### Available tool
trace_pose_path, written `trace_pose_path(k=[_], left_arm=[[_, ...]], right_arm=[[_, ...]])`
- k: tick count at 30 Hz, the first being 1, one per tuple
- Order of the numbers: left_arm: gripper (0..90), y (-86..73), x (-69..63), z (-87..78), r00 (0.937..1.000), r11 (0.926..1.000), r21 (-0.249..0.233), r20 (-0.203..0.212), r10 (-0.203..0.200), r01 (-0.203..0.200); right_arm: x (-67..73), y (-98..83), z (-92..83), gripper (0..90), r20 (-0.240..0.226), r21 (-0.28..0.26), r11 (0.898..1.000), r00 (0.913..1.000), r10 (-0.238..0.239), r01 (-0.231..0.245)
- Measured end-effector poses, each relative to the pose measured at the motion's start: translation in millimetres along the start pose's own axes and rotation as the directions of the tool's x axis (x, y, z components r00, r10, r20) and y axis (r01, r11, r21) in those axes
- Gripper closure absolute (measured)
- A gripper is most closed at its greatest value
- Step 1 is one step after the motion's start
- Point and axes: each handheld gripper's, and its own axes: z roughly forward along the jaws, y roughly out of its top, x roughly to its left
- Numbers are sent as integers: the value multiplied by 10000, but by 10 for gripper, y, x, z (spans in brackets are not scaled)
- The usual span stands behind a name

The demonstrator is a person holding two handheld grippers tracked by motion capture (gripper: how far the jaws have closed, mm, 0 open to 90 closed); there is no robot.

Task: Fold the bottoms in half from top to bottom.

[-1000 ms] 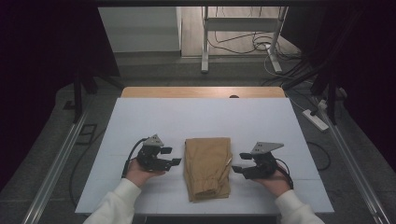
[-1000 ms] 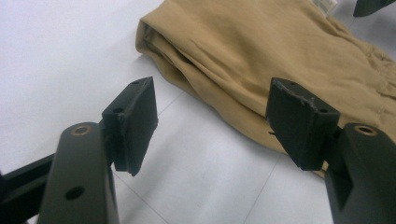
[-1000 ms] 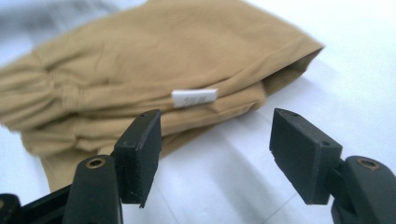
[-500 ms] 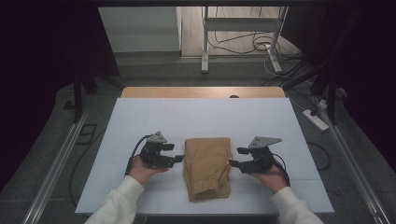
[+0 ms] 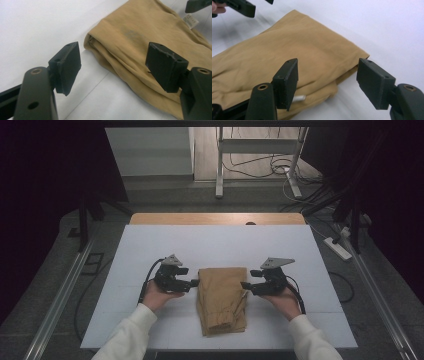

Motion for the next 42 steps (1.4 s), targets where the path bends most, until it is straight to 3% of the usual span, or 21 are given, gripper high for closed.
trace_pose_path(k=[10,18,23,30,38,42], left_arm=[[261,92,93,99,9997,9997,44,-88,-239,240],[244,250,177,269,9985,9985,73,-71,-537,538],[233,329,192,393,9989,9985,288,-43,-469,470],[194,284,265,485,9980,9945,852,-229,-596,614],[170,244,282,576,9976,9907,1175,-103,-683,690],[170,220,284,621,9973,9887,1312,-2,-731,725]], right_arm=[[-98,105,141,331,272,119,9999,9996,65,-69],[-213,171,287,309,298,178,9994,9991,301,-306],[-262,229,405,292,329,465,9986,9992,231,-246],[-321,215,521,265,218,841,9954,9988,441,-458],[-332,146,620,226,-10,1553,9861,9982,601,-592],[-315,140,640,222,38,1611,9860,9991,421,-421]])
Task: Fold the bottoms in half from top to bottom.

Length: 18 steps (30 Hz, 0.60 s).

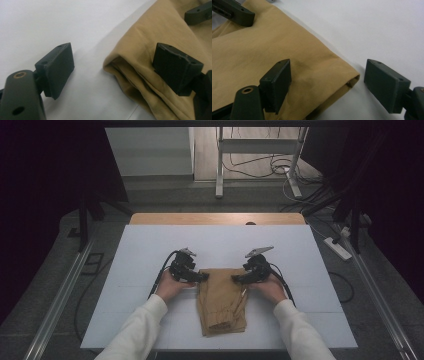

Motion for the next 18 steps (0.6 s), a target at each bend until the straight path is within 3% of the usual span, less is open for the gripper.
trace_pose_path(k=[5,9,14,16,18], left_arm=[[203,-20,1,-1,9998,9998,-11,106,-177,177],[318,-46,-9,-18,9989,9997,-62,416,-236,238],[538,-68,-39,-22,9967,9999,54,796,-157,153],[622,-77,-32,-26,9952,9999,98,969,-126,117],[705,-82,-25,-37,9925,9999,40,1217,-130,126]], right_arm=[[27,-1,-5,284,-133,75,9999,9999,-65,66],[72,1,-6,381,-244,163,9993,9991,-338,342],[107,-3,-26,627,-653,311,9981,9965,-517,538],[143,1,-23,754,-712,331,9964,9945,-762,787],[180,14,-20,808,-579,343,9931,9923,-1098,1119]])
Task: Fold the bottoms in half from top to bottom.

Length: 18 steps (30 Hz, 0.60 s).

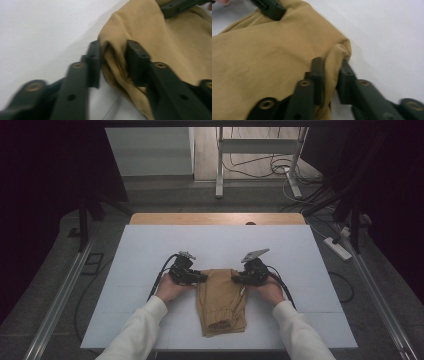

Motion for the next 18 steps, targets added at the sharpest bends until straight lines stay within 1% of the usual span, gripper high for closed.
trace_pose_path(k=[1,3,7,10,13,15,16,18], left_arm=[[730,0,-5,-3,10000,10000,-11,27,43,-43],[747,6,-24,-6,9997,9997,-25,-72,225,-226],[756,14,-51,-19,9989,9991,-65,-215,427,-429],[758,21,-67,-38,9981,9984,-157,-293,545,-550],[758,32,-81,-71,9973,9974,-355,-388,619,-633],[758,41,-82,-100,9969,9963,-528,-441,651,-674],[758,45,-80,-114,9969,9957,-631,-447,653,-680],[758,51,-76,-138,9968,9949,-754,-482,634,-669]], right_arm=[[17,5,3,819,72,-9,9999,9999,-122,122],[33,8,2,832,154,-3,9997,9996,-254,254],[26,7,-4,844,132,-79,9998,9997,-190,191],[37,16,-15,849,198,-112,9996,9994,-269,271],[43,29,-44,852,275,-327,9989,9991,-335,344],[48,39,-69,852,345,-548,9981,9990,-278,297],[46,45,-81,853,406,-658,9972,9986,-338,364],[48,55,-103,854,457,-832,9959,9985,-311,349]])
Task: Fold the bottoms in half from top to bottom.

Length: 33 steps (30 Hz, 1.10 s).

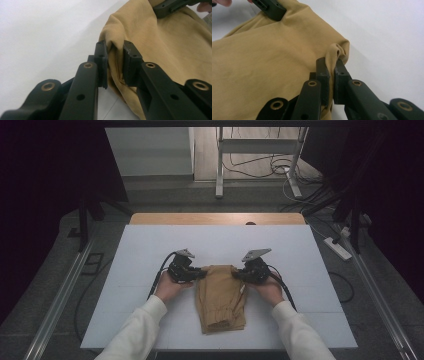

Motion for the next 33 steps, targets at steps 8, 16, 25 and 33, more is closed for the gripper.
trace_pose_path(k=[8,16,25,33], left_arm=[[757,31,9,-36,9999,9997,-219,-147,45,-48],[757,105,42,-29,9996,9994,-281,-225,172,-179],[757,264,162,-59,9997,9975,-667,-107,227,-233],[757,462,298,-49,9990,9963,-837,-406,169,-203]], right_arm=[[2,27,-36,854,220,-430,9990,9997,-122,132],[-51,52,-51,854,280,-619,9980,9996,-79,96],[-190,166,-85,854,403,-1000,9950,9992,-41,81],[-334,328,-58,855,760,-1113,9938,9971,80,5]])
